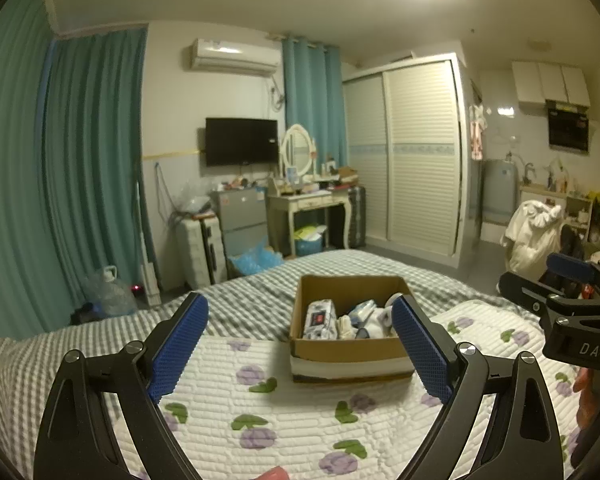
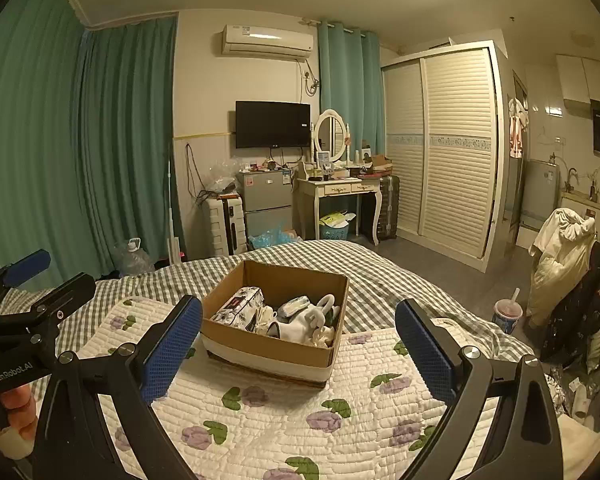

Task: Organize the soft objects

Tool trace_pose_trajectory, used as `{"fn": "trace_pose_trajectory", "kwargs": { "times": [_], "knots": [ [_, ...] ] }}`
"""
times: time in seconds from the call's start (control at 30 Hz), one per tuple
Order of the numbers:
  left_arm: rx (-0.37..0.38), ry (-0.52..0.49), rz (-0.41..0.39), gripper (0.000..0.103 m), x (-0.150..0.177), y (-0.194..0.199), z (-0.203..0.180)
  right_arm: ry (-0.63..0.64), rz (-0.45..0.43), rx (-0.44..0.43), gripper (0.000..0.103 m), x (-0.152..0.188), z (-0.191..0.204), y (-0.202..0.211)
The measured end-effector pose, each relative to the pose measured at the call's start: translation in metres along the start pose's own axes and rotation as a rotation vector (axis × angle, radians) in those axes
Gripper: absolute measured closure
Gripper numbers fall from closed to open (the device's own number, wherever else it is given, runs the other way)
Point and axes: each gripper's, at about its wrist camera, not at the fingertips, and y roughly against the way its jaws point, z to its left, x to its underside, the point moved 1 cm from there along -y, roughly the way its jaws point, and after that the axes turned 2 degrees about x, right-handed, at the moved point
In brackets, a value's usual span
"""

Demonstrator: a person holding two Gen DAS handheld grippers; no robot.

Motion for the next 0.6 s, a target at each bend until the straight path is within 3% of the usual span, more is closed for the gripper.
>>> {"fn": "trace_pose_trajectory", "kwargs": {
  "times": [0.6],
  "knots": [
    [-0.003, -0.005, 0.006, 0.008, 0.0046, -0.001, -0.0009, 0.003, 0.007, -0.003, 0.005, -0.0009, 0.0, -0.0018]
  ]
}}
